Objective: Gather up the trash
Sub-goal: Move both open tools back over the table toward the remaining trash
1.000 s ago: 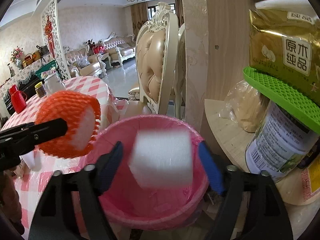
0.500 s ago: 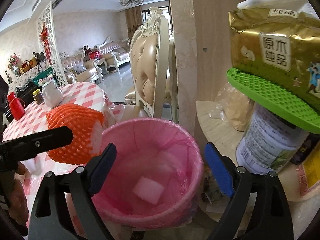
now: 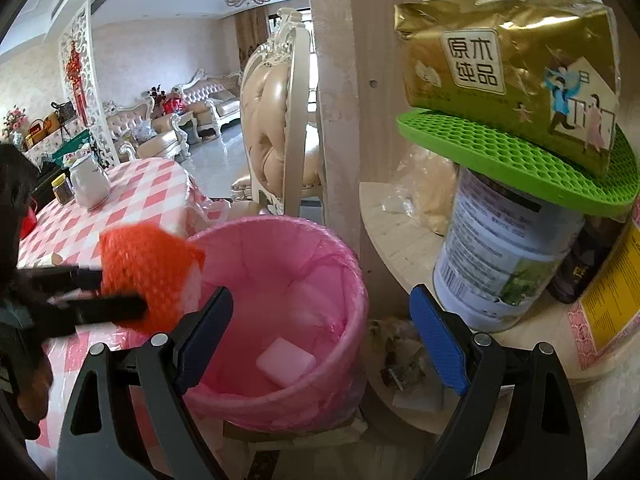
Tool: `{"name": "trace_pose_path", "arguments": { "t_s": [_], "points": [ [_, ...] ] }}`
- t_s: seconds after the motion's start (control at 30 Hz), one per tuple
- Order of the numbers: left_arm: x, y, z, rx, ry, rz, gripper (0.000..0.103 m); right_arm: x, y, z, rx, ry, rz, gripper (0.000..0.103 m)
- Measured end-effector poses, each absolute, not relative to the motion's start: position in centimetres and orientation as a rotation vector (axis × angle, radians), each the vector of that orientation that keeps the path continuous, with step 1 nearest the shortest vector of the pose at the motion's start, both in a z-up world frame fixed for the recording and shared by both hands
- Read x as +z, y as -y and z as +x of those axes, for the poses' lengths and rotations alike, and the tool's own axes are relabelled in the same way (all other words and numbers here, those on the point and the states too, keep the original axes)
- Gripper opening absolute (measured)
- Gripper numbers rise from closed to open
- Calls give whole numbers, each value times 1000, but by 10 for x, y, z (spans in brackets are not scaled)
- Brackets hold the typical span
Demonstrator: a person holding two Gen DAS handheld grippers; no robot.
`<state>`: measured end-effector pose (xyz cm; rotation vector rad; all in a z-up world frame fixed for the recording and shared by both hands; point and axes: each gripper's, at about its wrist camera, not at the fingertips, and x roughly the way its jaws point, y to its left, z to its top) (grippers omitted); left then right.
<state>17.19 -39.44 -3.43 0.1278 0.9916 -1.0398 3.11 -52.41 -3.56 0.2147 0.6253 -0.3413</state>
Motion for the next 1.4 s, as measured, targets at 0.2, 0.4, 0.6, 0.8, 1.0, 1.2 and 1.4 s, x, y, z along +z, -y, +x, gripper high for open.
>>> {"name": "trace_pose_path", "arguments": {
  "t_s": [0.2, 0.4, 0.6, 0.8, 1.0, 1.2, 1.4],
  "points": [
    [-40, 379, 173, -1009, -1016, 143, 89, -37, 525, 31, -337, -626, 221, 85],
    [-18, 381, 164, -1068, -946, 122, 90, -37, 524, 31, -340, -622, 221, 85],
    [-19, 362, 165, -1007, -938, 102, 90, -40, 521, 34, -327, -632, 218, 85],
    [-9, 332, 155, -875, -854, 113, 90, -36, 502, 41, -271, -626, 205, 85],
    [-1, 285, 145, -741, -783, 91, 89, -30, 475, 51, -211, -610, 202, 85],
    [5, 230, 135, -626, -741, 56, 83, -27, 433, 69, -129, -623, 168, 85],
    [5, 162, 127, -505, -714, -10, 75, -24, 383, 80, -59, -624, 100, 85]
  ]
}}
